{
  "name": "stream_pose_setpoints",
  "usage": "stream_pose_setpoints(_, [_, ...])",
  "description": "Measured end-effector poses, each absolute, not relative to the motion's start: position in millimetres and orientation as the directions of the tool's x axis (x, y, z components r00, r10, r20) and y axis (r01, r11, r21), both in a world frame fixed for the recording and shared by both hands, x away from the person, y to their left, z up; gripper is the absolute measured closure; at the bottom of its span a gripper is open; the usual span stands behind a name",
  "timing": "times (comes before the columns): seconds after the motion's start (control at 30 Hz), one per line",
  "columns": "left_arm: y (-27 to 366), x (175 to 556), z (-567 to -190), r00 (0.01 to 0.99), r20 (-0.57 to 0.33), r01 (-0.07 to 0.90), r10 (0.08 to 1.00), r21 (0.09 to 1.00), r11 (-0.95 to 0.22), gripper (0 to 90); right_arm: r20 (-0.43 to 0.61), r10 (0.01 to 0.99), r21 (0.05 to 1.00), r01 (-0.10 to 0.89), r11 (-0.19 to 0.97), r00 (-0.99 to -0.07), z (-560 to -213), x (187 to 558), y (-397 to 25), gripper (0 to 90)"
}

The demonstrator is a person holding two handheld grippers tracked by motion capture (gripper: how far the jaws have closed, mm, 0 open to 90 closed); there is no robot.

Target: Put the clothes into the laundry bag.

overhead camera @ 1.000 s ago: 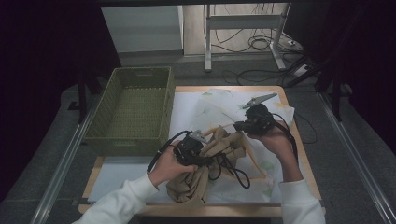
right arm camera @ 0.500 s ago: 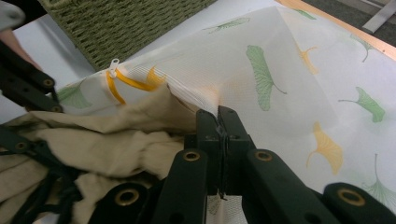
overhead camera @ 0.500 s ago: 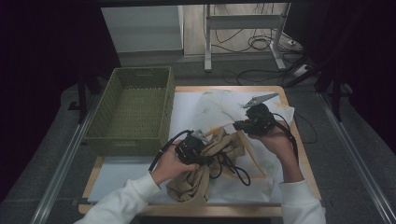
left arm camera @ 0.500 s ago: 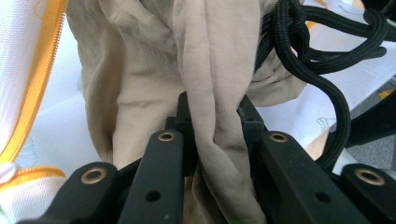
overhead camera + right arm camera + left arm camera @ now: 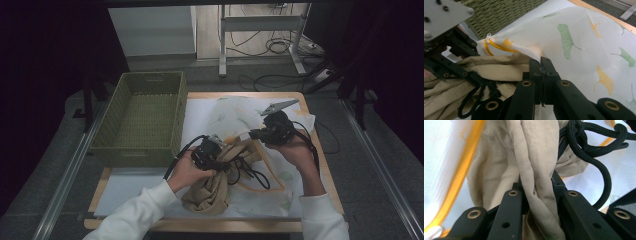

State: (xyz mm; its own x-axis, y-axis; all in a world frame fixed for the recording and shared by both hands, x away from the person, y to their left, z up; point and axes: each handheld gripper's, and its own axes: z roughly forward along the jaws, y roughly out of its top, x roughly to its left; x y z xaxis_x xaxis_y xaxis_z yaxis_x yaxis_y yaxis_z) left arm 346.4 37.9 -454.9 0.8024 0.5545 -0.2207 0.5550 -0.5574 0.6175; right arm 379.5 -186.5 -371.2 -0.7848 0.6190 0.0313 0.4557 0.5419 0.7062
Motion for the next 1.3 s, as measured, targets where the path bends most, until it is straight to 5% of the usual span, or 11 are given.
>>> stream_pose_setpoints(1.3, [-1, 377, -466, 0.774, -0.169, 0.561, 0.610, 0.631, -0.536, 76.0, 0.039, 0.612, 0.708, 0.454, 0.541, -0.790, -371, 378, -184, 87.6])
